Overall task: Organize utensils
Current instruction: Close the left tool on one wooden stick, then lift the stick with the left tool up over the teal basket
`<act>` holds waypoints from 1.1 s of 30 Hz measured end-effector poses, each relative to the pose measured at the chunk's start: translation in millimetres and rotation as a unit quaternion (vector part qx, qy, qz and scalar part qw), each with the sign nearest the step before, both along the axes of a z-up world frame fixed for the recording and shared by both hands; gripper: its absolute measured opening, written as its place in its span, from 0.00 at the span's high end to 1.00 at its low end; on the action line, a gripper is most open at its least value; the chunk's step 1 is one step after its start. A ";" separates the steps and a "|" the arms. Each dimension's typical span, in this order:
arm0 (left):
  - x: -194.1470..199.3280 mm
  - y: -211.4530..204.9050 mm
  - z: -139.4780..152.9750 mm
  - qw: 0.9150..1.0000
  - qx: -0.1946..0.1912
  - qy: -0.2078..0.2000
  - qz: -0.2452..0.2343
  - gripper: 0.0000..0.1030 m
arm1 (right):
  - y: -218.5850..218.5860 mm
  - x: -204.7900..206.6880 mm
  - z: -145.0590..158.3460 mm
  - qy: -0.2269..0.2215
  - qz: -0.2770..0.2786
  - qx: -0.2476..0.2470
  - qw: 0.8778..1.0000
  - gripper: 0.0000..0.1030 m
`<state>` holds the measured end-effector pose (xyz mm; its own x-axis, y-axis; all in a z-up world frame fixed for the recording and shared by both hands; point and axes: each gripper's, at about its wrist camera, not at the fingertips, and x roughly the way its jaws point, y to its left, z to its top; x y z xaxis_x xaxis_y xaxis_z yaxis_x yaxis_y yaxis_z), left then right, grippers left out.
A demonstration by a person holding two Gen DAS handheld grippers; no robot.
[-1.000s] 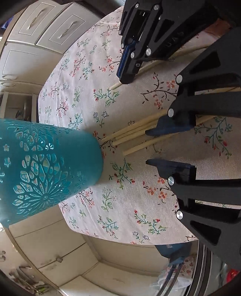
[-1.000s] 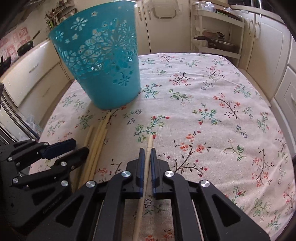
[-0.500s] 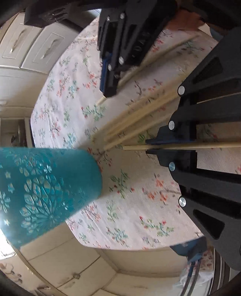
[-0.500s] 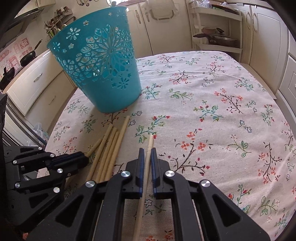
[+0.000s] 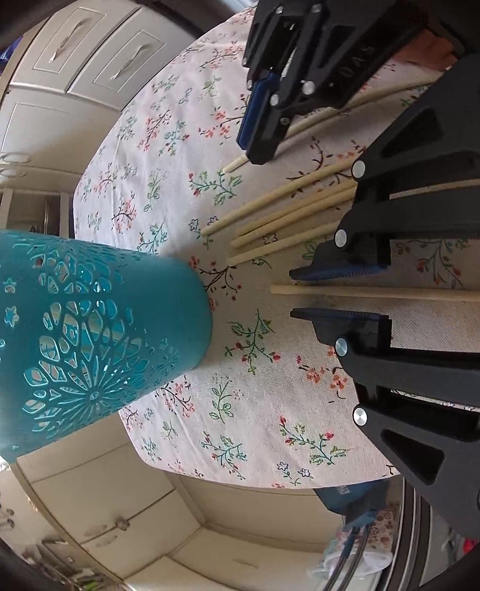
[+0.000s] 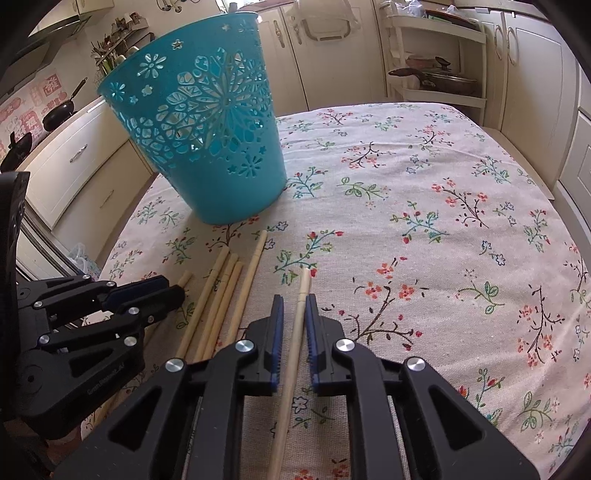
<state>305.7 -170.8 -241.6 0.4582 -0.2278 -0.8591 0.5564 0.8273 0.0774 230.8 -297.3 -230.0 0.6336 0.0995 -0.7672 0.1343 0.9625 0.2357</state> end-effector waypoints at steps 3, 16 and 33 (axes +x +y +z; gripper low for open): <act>1.1 -1.1 -0.1 1.000 -0.003 -0.002 0.003 0.86 | 1.0 -0.6 0.2 -0.001 0.003 0.000 1.000 0.84; -13.5 17.8 23.6 0.998 -0.063 0.025 -0.019 0.95 | 1.7 -1.0 0.8 -0.003 0.007 0.006 1.000 0.81; -21.1 53.8 187.0 0.969 -0.229 -0.081 -0.033 0.95 | 1.1 -2.4 1.2 -0.004 0.010 0.011 1.000 0.79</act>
<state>284.5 -117.0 -54.7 0.5493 -0.6026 -0.5789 0.6210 0.7580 -0.1997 228.5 -296.2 -228.8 0.6379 0.1289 -0.7593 0.1131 0.9595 0.2579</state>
